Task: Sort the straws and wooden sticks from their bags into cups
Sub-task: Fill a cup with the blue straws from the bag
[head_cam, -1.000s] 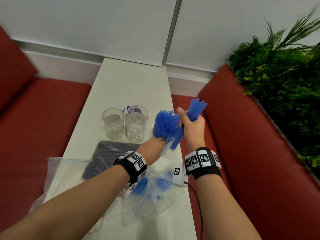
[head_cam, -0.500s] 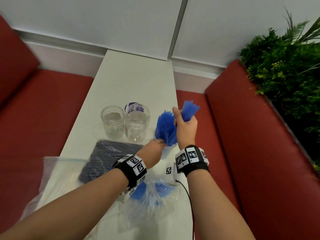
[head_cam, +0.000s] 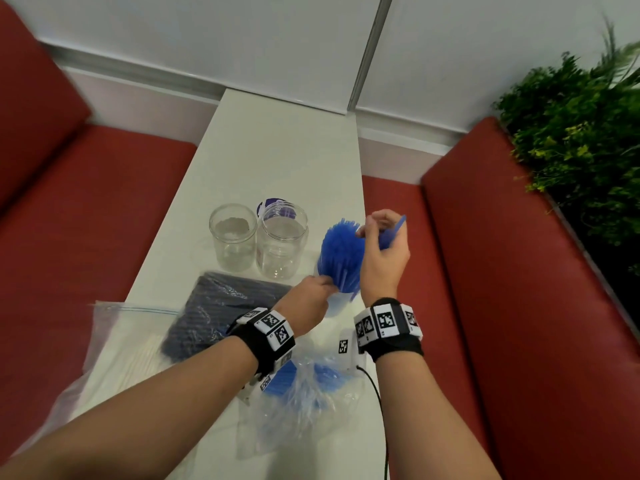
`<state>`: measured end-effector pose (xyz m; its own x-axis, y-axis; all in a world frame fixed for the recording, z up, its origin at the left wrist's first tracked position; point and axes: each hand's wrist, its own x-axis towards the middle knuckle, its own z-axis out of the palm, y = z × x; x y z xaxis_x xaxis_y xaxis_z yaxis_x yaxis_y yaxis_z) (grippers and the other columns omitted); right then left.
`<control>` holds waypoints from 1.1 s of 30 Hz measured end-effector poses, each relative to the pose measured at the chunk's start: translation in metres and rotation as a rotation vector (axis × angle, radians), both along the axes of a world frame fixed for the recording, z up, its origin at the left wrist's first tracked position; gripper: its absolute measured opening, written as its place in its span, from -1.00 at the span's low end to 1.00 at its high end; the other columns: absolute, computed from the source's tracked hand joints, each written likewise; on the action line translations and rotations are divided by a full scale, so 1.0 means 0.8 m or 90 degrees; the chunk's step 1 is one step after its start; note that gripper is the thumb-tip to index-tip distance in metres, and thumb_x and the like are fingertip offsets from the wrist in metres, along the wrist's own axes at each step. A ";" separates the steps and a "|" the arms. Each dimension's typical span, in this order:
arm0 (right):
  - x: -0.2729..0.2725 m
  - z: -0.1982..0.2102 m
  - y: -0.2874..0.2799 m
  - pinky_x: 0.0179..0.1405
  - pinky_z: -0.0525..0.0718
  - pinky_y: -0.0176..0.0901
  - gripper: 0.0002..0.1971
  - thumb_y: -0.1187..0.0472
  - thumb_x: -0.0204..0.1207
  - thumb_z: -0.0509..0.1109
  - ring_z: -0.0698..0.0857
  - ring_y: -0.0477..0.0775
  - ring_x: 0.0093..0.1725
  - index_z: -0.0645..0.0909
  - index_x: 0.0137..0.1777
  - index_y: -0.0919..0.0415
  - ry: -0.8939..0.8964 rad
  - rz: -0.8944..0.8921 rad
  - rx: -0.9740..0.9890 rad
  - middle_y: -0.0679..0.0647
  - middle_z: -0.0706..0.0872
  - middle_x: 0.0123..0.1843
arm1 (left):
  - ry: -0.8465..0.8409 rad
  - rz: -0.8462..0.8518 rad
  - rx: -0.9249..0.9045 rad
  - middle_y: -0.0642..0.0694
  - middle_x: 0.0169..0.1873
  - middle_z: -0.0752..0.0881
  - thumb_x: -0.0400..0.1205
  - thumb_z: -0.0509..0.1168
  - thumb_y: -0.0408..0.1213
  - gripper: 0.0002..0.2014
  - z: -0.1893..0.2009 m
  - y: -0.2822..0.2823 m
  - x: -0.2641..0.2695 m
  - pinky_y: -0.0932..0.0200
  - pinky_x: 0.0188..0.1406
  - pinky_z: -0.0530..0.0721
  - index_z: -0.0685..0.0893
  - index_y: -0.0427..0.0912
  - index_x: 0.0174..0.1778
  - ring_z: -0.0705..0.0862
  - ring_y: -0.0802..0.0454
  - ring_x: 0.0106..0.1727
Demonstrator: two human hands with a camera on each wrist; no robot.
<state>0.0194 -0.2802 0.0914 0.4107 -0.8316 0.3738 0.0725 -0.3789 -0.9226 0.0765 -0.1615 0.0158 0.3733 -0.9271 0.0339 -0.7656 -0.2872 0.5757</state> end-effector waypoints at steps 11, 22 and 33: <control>-0.011 0.009 0.010 0.18 0.73 -0.09 -0.81 0.06 0.77 0.35 0.82 0.04 -0.01 0.69 -0.05 -0.26 -0.024 -0.043 0.066 -0.01 0.83 -0.17 | 0.032 0.029 0.043 -0.15 0.31 0.66 0.65 0.14 -0.49 -0.63 0.016 0.004 0.000 0.10 0.35 0.54 0.70 -0.27 0.32 0.64 -0.10 0.27; -0.006 0.000 0.011 0.02 0.70 -0.29 -0.79 0.05 0.75 0.37 0.80 -0.02 -0.13 0.70 -0.07 -0.31 -0.063 -0.088 0.070 -0.07 0.73 -0.32 | 0.041 0.030 0.066 -0.17 0.31 0.67 0.66 0.12 -0.50 -0.62 0.022 0.007 0.006 0.12 0.39 0.49 0.71 -0.28 0.32 0.62 -0.10 0.31; -0.023 0.004 0.006 0.51 0.51 -0.21 -0.76 0.10 0.80 0.27 0.64 -0.06 0.48 0.69 0.35 -0.02 0.048 -0.067 -0.203 -0.14 0.74 0.36 | 0.017 0.045 0.113 -0.21 0.12 0.71 0.67 0.15 -0.41 -0.71 0.028 0.001 0.017 0.06 0.21 0.62 0.76 -0.30 0.16 0.68 -0.16 0.14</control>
<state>0.0007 -0.2753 0.0942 0.3649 -0.7171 0.5938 -0.0455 -0.6508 -0.7579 0.0902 -0.1611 0.0380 0.4361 -0.8891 -0.1392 -0.7249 -0.4387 0.5311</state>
